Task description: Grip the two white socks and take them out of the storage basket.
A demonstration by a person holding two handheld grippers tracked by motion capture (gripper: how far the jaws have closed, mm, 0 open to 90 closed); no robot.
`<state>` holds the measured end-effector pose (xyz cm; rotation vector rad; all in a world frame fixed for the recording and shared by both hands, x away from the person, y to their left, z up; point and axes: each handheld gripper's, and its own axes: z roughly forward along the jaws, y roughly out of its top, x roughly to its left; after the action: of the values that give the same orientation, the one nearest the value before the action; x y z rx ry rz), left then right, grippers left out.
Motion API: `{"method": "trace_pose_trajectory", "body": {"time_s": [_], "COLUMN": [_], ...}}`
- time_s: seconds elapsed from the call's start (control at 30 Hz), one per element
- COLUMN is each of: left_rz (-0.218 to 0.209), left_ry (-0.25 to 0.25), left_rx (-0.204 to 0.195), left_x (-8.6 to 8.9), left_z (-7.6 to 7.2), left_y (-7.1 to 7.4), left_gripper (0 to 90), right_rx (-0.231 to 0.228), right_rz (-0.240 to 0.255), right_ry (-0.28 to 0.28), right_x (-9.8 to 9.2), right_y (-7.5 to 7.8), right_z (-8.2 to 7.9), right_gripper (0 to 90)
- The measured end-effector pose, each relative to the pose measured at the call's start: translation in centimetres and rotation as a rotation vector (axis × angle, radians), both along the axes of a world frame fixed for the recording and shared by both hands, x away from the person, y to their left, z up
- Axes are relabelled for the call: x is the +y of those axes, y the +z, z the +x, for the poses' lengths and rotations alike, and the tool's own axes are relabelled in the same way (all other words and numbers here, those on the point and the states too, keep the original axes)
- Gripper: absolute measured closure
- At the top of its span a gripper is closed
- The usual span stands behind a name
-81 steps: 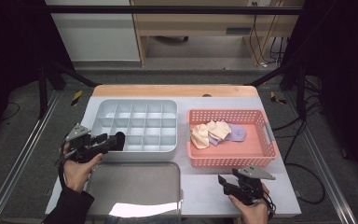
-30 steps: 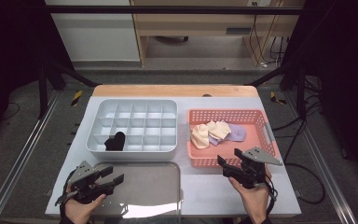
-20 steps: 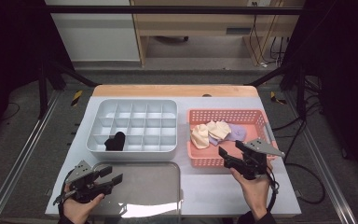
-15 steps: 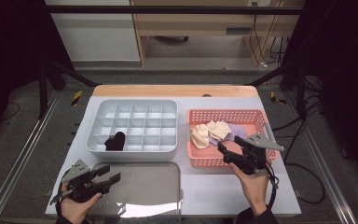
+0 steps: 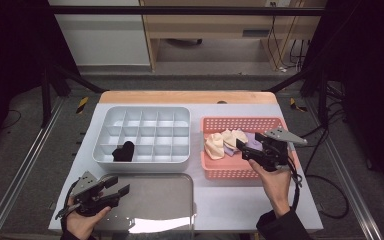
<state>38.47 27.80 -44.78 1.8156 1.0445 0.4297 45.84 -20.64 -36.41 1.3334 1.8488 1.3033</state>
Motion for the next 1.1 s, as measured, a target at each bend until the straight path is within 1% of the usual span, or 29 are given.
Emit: {"method": "trace_pose_trajectory", "body": {"time_s": [0.1, 0.13, 0.2, 0.23, 0.27, 0.33, 0.37, 0.43, 0.5, 0.63, 0.7, 0.73, 0.77, 0.8, 0.87, 0.9, 0.97, 1.07, 1.1], "left_rz": [0.000, -0.011, -0.011, -0.011, -0.005, -0.001, -0.001, 0.000, 0.002, 0.004, 0.006, 0.005, 0.005, 0.004, 0.009, 0.009, 0.013, 0.017, 0.020], "left_ry": [-0.001, -0.001, 0.001, 0.001, 0.004, 0.005, 0.008, 0.009, 0.012, 0.020, 0.023, 0.031, 0.031, 0.036, 0.041, 0.041, 0.049, 0.055, 0.061], "left_rx": [-0.001, 0.013, 0.015, 0.015, 0.016, 0.016, 0.019, 0.019, 0.023, 0.032, 0.034, 0.034, 0.034, 0.035, 0.037, 0.037, 0.045, 0.049, 0.051], "left_x": [0.0, 0.1, 0.2, 0.2, 0.2, 0.2, 0.2, 0.2, 0.3, 0.3, 0.4, 0.5, 0.5, 0.5, 0.6, 0.6, 0.6, 0.7, 0.7], "left_z": [0.1, 0.2, 0.3, 0.3, 0.3, 0.3, 0.3, 0.3, 0.3, 0.3, 0.2, 0.2, 0.2, 0.1, 0.2, 0.2, 0.4, 0.4, 0.5], "left_y": [-0.1, -0.2, -0.2, -0.2, -0.3, -0.3, -0.4, -0.4, -0.4, -0.4, -0.4, -0.4, -0.4, -0.4, -0.4, -0.4, -0.5, -0.5, -0.6], "left_gripper": [40.7, 40.9, 41.6, 41.6, 41.6, 41.6, 41.5, 41.5, 41.5, 41.5, 41.6, 41.7, 41.7, 41.9, 42.1, 42.5, 43.1, 43.7, 44.2], "right_rx": [0.005, 0.009, 0.010, 0.010, 0.011, 0.012, 0.013, 0.020, 0.023, 0.049, 0.056, 0.064, 0.064, 0.069, 0.073, 0.073, 0.076, 0.078, 0.086], "right_rz": [0.006, 0.006, -0.008, -0.008, -0.008, -0.012, -0.015, -0.020, -0.022, -0.042, -0.044, -0.040, -0.040, -0.053, -0.073, -0.073, -0.092, -0.095, -0.108], "right_ry": [0.003, 0.002, -0.005, -0.005, -0.009, -0.012, -0.017, -0.026, -0.030, -0.044, -0.049, -0.056, -0.056, -0.062, -0.066, -0.066, -0.065, -0.069, -0.077], "right_x": [0.0, 0.0, 0.0, 0.0, 0.1, 0.1, 0.3, 0.4, 0.4, 0.6, 0.7, 0.7, 0.7, 0.7, 0.9, 0.9, 1.3, 1.5, 1.7], "right_y": [0.0, 0.0, 0.0, 0.0, 0.0, 0.0, -0.1, -0.3, -0.5, -1.2, -1.5, -1.8, -1.8, -1.9, -2.0, -2.0, -2.1, -2.2, -2.4], "right_z": [0.7, 0.9, 1.4, 1.4, 1.9, 2.2, 2.7, 3.2, 3.5, 4.7, 5.4, 6.0, 6.0, 6.6, 7.1, 7.1, 8.0, 8.5, 9.0], "right_gripper": [28.6, 28.6, 28.7, 28.7, 28.8, 28.9, 29.3, 30.6, 31.7, 35.7, 37.7, 39.2, 39.2, 39.9, 41.1, 41.1, 41.2, 41.2, 41.3]}}
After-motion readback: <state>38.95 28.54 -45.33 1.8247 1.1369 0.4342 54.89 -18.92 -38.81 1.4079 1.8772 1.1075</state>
